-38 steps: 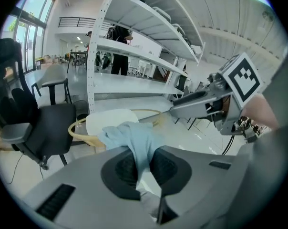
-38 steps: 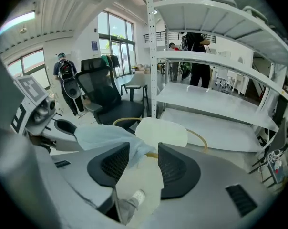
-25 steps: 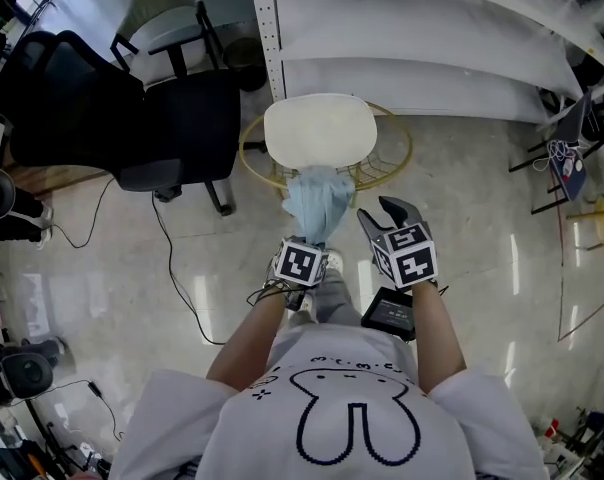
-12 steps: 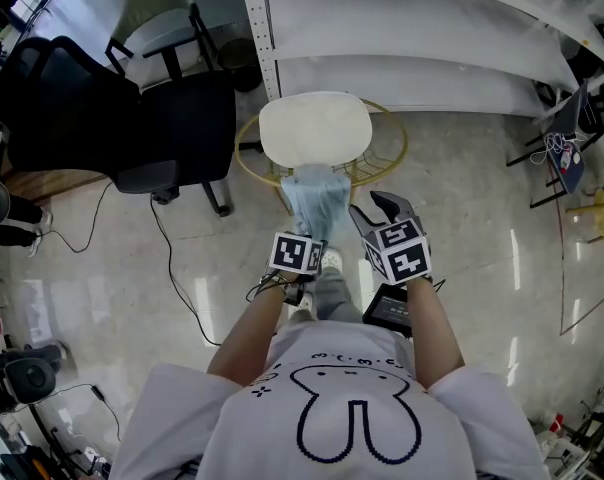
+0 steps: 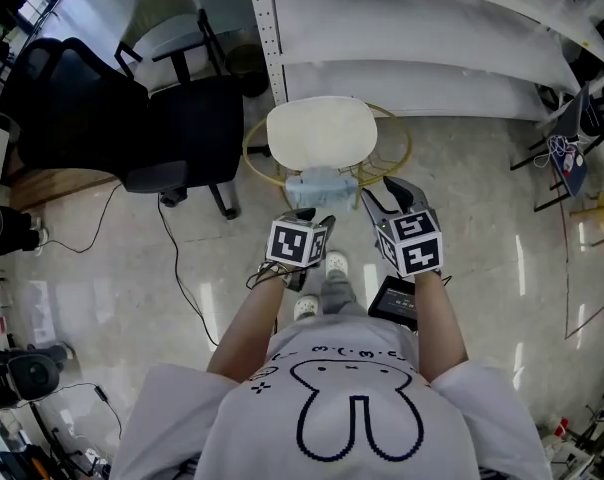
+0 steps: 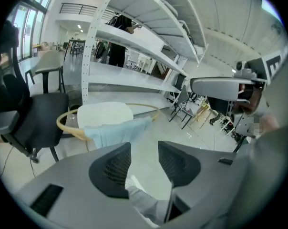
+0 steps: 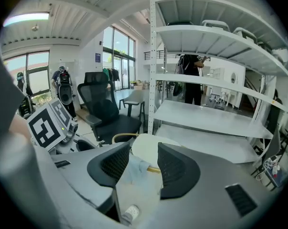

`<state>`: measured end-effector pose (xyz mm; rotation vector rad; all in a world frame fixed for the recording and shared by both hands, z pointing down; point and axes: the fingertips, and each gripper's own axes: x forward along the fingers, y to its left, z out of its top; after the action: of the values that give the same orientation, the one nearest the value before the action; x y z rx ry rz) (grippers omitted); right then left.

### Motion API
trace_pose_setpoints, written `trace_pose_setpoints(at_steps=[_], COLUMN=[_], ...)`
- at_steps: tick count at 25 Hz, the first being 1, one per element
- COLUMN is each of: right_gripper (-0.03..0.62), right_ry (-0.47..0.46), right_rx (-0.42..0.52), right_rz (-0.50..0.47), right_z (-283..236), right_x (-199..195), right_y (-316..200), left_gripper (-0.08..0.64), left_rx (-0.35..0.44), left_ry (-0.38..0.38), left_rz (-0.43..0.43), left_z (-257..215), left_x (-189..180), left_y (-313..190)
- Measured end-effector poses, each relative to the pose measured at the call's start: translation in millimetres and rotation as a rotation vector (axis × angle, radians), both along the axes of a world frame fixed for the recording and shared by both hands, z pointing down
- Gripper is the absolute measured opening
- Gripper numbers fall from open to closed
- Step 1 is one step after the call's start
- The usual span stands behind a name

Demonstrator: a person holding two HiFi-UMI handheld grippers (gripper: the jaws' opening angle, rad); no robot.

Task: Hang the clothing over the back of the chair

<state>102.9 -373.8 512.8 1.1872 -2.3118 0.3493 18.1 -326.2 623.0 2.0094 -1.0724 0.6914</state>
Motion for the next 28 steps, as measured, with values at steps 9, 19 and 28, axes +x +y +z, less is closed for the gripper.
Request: trace_pose_setpoints(at_steps=[9,19,28], right_gripper=[0.179,-0.005,-0.006], right_ry=[-0.05,-0.179,-0.268], right_rx=[0.091,0.225,0.357], right_rz=[0.032,0.077,0.026], right_z=[-43.7,-108.3,-158.5], right_x=[7.7,1.4,-9.2], right_y=[-6.9,-12.7,2.2], left_gripper=[0.209,0.199,0.166], left_rx=[0.204,0.41,0.595], left_ry=[-0.013,-0.007,0.015], left_rz=[0.029,0.026,0.016], left_z=[-72.4,-159.3,-231.1], left_x=[12.7,17.9,23.6], left_y=[-31.5,-64.1,-68.4])
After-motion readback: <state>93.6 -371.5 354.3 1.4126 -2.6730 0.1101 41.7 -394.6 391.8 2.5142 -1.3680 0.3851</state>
